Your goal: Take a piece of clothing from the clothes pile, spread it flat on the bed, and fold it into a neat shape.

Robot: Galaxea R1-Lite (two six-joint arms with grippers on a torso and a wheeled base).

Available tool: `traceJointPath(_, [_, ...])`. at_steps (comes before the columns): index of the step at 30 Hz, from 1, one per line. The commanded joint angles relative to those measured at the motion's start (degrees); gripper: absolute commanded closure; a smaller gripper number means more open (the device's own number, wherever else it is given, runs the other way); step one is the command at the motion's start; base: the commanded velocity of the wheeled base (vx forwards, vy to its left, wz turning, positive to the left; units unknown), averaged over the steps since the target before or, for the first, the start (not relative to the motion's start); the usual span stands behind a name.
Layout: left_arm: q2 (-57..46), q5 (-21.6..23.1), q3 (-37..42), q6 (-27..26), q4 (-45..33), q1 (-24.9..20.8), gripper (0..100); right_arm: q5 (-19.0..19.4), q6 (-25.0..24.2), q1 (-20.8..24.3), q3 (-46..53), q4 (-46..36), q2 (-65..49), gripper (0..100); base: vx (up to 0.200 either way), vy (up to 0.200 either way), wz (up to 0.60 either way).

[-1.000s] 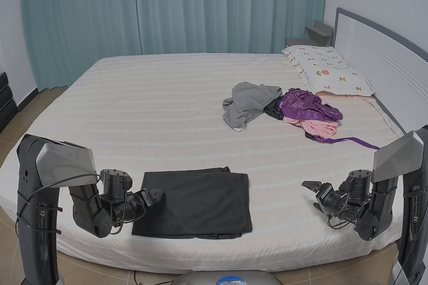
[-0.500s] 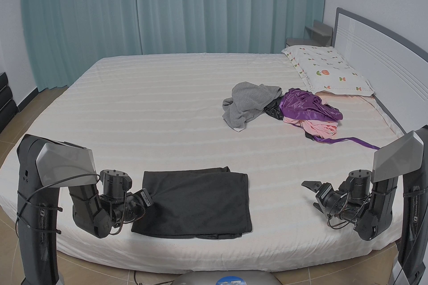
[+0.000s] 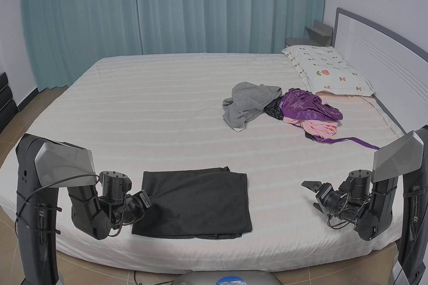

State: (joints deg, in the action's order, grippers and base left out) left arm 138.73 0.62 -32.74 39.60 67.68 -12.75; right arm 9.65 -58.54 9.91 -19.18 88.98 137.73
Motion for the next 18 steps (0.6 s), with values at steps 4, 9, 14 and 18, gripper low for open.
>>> traceJointPath(4, [-0.2, -0.1, 0.4, 0.0, 0.1, -0.2, 100, 0.0, 0.0, 0.0, 0.0, 0.8, 0.1, 0, 0.0, 0.0, 0.0])
traceJointPath(9, [-0.2, 0.0, 0.4, 0.1, 0.1, -0.3, 100, 0.0, 0.0, 0.0, 0.1, 0.8, 0.1, 0, 0.0, 0.0, 0.0])
traceJointPath(14, [-0.2, -0.1, 0.5, 0.1, 0.1, -0.3, 100, 0.0, 0.0, 0.0, 0.1, 0.8, 0.1, 0, 0.0, 0.0, 0.0])
traceJointPath(18, [-0.3, -0.1, 0.5, 0.2, 0.1, -0.3, 100, 0.0, 0.0, 0.0, 0.1, 0.8, 0.1, 0, 0.0, 0.0, 0.0])
